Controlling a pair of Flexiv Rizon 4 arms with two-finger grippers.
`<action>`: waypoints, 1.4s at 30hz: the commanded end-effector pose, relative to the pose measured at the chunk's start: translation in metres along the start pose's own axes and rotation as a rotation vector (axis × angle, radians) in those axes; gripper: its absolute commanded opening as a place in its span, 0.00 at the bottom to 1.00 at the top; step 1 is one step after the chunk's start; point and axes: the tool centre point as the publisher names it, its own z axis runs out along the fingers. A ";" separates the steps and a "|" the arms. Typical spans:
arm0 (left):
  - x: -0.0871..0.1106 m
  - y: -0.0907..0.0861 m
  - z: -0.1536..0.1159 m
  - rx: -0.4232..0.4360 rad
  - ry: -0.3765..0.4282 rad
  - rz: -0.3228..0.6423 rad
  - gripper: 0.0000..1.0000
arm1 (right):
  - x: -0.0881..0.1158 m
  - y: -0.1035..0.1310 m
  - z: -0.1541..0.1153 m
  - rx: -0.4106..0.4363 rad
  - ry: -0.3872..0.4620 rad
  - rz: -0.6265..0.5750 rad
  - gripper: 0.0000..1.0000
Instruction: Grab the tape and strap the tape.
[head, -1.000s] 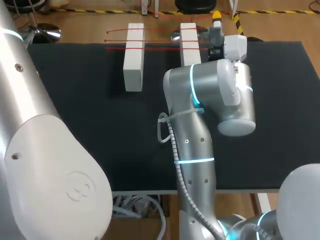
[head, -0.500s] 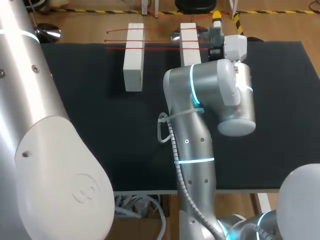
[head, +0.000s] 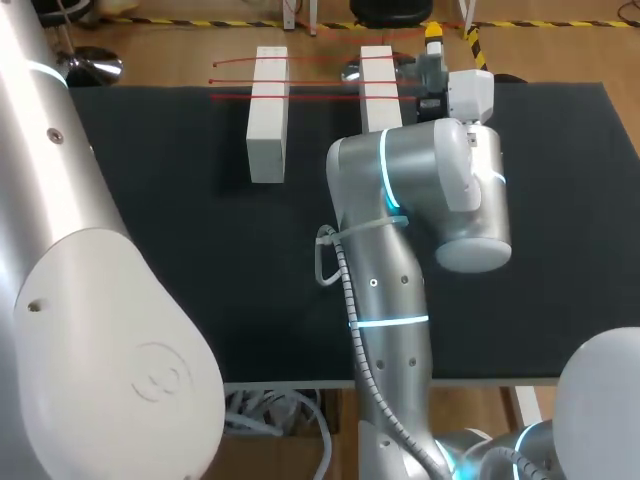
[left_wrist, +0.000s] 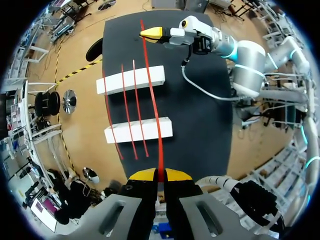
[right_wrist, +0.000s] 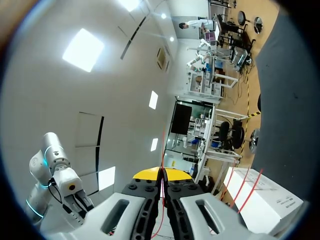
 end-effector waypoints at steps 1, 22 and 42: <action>0.004 0.000 0.002 -0.008 -0.025 0.018 0.00 | 0.000 0.001 0.001 0.002 -0.002 0.000 0.00; 0.003 0.000 0.001 -0.004 -0.036 0.041 0.00 | 0.000 0.001 0.001 0.002 -0.002 0.000 0.00; 0.003 0.000 0.001 -0.004 -0.036 0.041 0.00 | 0.032 0.008 0.014 0.363 -0.115 -0.883 0.00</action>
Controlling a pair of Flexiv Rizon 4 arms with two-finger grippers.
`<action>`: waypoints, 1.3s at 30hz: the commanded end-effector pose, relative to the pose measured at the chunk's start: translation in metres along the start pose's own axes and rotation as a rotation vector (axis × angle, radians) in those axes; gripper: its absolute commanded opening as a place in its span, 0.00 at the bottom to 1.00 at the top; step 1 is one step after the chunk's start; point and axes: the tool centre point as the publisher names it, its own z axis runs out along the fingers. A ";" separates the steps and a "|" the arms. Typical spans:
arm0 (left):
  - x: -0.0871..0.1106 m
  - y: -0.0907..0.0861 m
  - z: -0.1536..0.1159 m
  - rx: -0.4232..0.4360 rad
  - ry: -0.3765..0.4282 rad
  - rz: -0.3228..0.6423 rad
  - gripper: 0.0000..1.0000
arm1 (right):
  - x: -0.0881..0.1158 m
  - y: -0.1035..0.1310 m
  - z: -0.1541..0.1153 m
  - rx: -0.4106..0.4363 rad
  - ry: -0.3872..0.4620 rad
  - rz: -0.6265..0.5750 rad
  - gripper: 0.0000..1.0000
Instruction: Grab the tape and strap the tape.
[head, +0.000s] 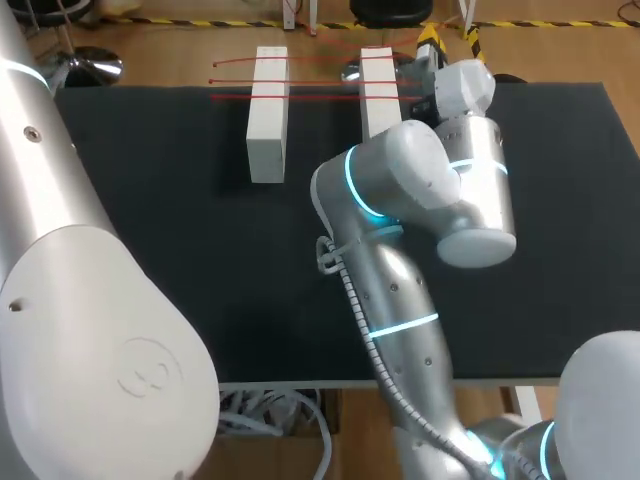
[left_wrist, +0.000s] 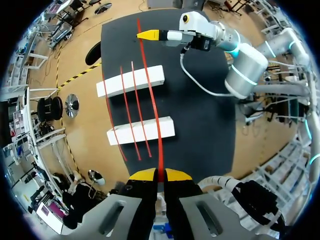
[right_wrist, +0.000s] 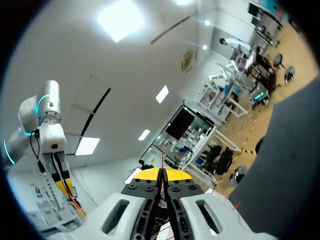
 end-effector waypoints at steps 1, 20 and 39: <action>0.001 0.000 0.000 -0.002 0.000 -0.001 0.00 | 0.018 0.021 0.016 0.340 0.007 -0.480 0.00; 0.001 0.000 0.000 -0.002 0.000 -0.001 0.00 | 0.042 0.026 0.016 0.359 0.208 -0.864 0.00; 0.001 0.000 0.000 -0.002 0.000 -0.001 0.00 | 0.057 0.032 0.018 0.286 0.279 -0.871 0.00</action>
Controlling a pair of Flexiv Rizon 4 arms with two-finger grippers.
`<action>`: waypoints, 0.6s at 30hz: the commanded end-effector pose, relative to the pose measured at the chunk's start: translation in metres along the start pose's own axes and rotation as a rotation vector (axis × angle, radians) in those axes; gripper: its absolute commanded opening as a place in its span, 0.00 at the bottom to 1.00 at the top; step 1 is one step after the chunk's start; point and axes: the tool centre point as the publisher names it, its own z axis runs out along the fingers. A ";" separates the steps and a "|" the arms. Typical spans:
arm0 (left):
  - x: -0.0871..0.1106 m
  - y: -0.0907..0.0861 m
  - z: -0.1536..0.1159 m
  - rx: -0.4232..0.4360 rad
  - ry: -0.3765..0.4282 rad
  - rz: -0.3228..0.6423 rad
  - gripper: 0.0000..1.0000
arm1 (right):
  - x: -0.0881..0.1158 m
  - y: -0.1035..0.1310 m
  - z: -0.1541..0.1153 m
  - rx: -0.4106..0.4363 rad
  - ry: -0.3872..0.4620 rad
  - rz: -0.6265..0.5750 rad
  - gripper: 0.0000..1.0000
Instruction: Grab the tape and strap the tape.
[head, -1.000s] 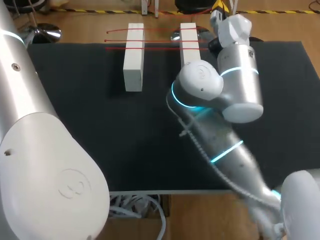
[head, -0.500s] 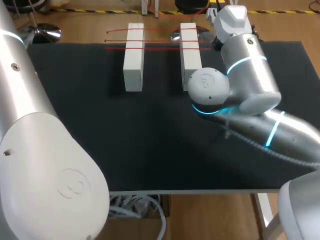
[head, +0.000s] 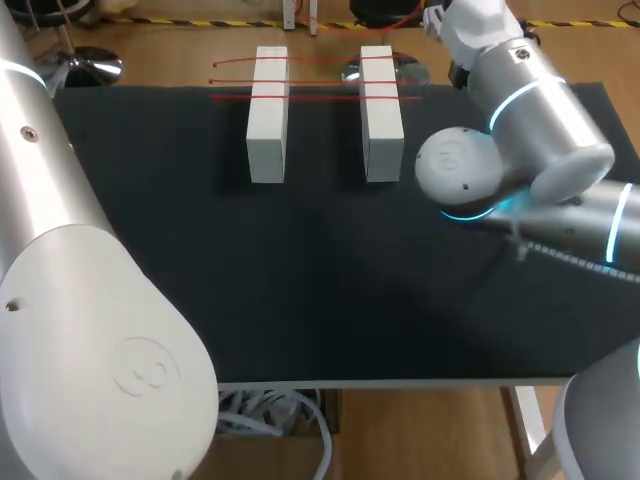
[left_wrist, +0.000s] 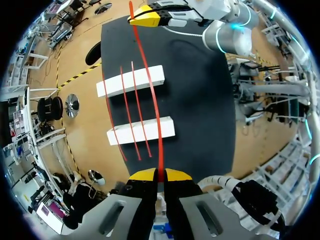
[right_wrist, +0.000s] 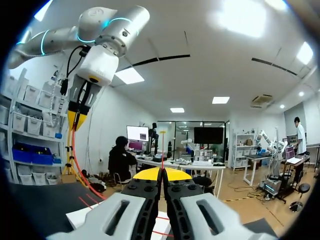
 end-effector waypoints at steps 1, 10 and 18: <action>0.000 -0.001 0.000 -0.003 0.001 -0.001 0.00 | -0.003 0.004 -0.002 0.051 0.015 0.001 0.00; 0.000 -0.001 0.000 -0.003 0.001 -0.001 0.00 | 0.007 0.011 0.003 0.103 0.090 -0.307 0.00; 0.000 -0.001 0.000 -0.003 0.001 -0.001 0.00 | 0.016 0.017 0.003 0.154 0.139 -0.568 0.00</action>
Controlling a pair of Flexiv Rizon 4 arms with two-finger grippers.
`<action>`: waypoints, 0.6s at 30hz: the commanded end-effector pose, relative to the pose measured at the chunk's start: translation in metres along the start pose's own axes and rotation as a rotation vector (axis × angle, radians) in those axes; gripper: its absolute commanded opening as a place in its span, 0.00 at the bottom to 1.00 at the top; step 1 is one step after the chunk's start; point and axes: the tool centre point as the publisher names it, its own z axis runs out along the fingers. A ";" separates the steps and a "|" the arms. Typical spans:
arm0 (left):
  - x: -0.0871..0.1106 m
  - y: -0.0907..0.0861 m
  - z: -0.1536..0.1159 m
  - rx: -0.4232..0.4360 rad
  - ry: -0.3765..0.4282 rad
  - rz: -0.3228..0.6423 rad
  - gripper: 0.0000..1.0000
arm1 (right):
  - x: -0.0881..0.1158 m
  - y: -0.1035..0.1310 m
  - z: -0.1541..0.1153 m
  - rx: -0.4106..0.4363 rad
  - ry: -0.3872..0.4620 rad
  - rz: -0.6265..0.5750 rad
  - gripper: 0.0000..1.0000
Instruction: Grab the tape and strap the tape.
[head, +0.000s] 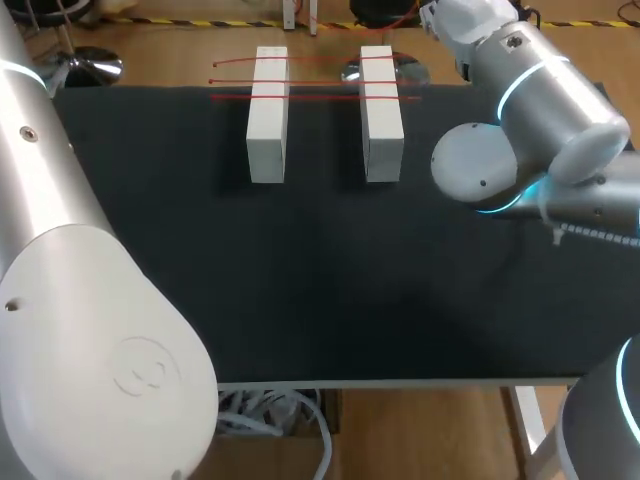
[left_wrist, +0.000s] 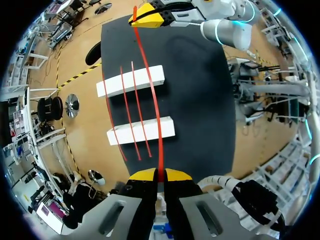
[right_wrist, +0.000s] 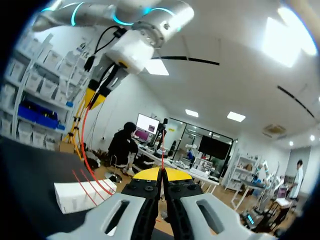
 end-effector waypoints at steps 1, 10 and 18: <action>0.000 -0.001 -0.001 -0.003 0.002 -0.001 0.00 | -0.001 0.010 -0.001 0.134 0.066 -0.262 0.00; 0.000 -0.001 -0.001 -0.003 0.002 -0.001 0.00 | 0.004 0.025 0.010 0.117 0.072 -0.424 0.00; 0.000 -0.001 -0.001 -0.003 0.002 -0.001 0.00 | 0.011 0.032 0.017 0.037 0.062 -0.356 0.00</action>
